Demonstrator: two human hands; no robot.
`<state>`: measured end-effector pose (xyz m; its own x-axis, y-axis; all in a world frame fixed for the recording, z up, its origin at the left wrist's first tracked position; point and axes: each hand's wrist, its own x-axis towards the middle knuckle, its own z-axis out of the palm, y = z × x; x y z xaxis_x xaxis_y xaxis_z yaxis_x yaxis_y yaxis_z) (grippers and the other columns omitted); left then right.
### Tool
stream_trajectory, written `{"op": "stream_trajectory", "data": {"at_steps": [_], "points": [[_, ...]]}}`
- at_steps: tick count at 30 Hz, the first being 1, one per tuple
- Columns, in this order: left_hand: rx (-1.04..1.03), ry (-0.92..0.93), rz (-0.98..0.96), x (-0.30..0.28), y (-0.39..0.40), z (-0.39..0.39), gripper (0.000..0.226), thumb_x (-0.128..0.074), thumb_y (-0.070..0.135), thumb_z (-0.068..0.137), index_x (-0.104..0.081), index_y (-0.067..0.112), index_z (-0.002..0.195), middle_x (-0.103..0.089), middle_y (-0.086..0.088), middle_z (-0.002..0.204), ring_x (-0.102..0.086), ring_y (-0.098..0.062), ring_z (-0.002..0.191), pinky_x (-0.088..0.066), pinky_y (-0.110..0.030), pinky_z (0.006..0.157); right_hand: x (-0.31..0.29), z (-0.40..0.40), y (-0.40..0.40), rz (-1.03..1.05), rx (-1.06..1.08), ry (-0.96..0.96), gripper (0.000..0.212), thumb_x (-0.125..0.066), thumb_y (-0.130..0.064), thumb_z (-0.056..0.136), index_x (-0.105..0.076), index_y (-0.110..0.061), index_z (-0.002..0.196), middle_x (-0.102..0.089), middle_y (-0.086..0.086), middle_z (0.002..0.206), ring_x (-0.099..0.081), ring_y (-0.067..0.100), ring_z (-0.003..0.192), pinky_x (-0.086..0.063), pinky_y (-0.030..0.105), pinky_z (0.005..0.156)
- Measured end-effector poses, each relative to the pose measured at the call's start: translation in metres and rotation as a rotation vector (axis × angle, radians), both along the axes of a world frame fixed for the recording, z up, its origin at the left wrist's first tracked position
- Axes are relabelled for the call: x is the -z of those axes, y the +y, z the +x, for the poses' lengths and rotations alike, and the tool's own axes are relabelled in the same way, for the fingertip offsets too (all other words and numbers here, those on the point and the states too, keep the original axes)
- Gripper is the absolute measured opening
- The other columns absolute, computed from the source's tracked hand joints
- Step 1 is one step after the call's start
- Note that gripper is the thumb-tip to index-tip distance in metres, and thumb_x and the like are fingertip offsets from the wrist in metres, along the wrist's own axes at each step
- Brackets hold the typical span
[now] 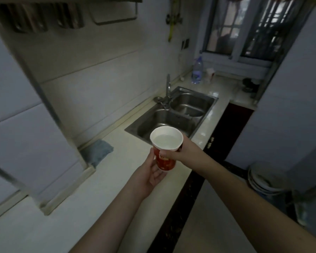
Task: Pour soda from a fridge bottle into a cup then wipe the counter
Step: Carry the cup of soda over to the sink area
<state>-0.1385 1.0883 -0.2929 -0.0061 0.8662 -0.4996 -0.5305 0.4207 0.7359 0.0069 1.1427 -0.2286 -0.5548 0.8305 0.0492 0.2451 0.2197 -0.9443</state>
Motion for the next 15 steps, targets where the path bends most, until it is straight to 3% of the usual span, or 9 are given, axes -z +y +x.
{"op": "stream_trajectory", "data": {"at_steps": [2,5,9,15], "points": [[0.034,0.009,-0.002,-0.002,0.019,0.022,0.059,-0.053,0.063,0.087,-0.060,0.013,0.118,-0.075,-0.005,0.105,-0.071,-0.014,0.099,-0.054,-0.027,0.080,-0.002,0.026,0.012,-0.007,0.046,0.021,0.060,-0.079,-0.025,0.077,-0.050,-0.029,0.129,-0.064,-0.010,0.119,-0.059,0.005,0.112,-0.049,0.030,0.096],[0.063,0.014,-0.006,-0.007,0.048,0.060,0.055,-0.053,0.061,0.087,-0.061,0.015,0.116,-0.075,-0.006,0.104,-0.071,-0.016,0.099,-0.055,-0.028,0.081,-0.001,0.066,0.034,-0.014,0.086,0.038,0.061,-0.080,-0.025,0.076,-0.049,-0.028,0.129,-0.064,-0.008,0.120,-0.059,0.006,0.113,-0.048,0.032,0.097],[0.111,-0.026,0.002,-0.013,0.082,0.111,0.057,-0.055,0.061,0.084,-0.061,0.015,0.118,-0.074,-0.010,0.108,-0.072,-0.018,0.098,-0.054,-0.028,0.085,-0.006,0.118,0.062,0.006,0.133,0.059,0.047,-0.076,-0.006,0.078,-0.053,-0.034,0.108,-0.067,-0.019,0.100,-0.061,-0.008,0.098,-0.047,0.010,0.080],[0.139,-0.058,-0.013,-0.023,0.130,0.178,0.068,-0.062,0.060,0.072,-0.061,0.007,0.116,-0.074,-0.013,0.106,-0.073,-0.020,0.093,-0.058,-0.028,0.080,-0.006,0.185,0.104,0.005,0.214,0.060,0.082,-0.081,-0.030,0.071,-0.033,-0.024,0.137,-0.054,-0.015,0.123,-0.053,-0.007,0.109,-0.044,0.012,0.081]]}}
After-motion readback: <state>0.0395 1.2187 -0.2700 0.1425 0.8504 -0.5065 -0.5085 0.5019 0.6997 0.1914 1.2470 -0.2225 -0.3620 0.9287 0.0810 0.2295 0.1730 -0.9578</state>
